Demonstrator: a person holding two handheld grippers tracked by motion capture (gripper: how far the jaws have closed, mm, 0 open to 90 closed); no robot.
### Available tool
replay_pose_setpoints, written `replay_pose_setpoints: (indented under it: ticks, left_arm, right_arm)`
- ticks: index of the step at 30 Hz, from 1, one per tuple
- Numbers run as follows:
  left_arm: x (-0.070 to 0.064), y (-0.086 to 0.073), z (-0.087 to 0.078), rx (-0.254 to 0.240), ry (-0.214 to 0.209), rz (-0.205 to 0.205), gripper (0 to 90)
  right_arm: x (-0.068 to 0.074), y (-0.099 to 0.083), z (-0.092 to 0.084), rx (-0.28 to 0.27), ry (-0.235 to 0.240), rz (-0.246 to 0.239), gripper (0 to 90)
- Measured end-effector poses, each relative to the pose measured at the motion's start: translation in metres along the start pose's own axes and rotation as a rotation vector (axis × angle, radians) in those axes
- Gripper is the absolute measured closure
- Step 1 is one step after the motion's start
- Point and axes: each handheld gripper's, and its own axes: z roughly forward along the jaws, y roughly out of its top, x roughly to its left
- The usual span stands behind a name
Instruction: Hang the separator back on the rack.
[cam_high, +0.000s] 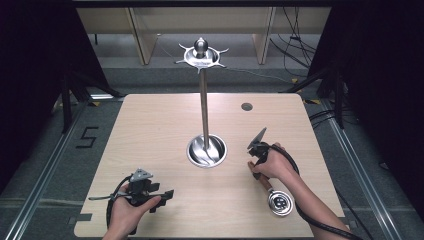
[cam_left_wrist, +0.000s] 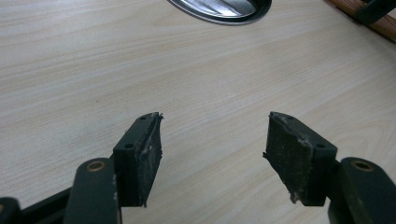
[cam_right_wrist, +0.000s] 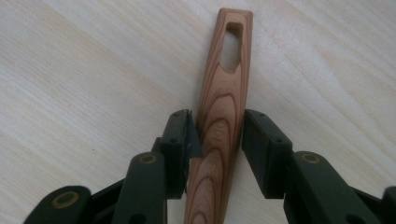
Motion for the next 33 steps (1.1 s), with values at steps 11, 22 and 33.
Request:
replay_pose_setpoints:
  ticks: [11, 22, 33]
  left_arm:
    - [0.002, 0.000, -0.002, 0.026, -0.008, 0.033, 35.0]
    - [0.000, 0.000, 0.000, 0.000, 0.001, 0.001, 35.0]
    - [0.001, 0.000, -0.002, 0.018, -0.009, 0.023, 35.0]
  right_arm:
    - [0.002, 0.000, 0.001, 0.025, 0.010, 0.064, 67.1]
    - [0.003, -0.004, -0.005, -0.019, 0.002, 0.018, 68.4]
    - [0.009, -0.017, -0.032, -0.117, -0.018, -0.006, 68.6]
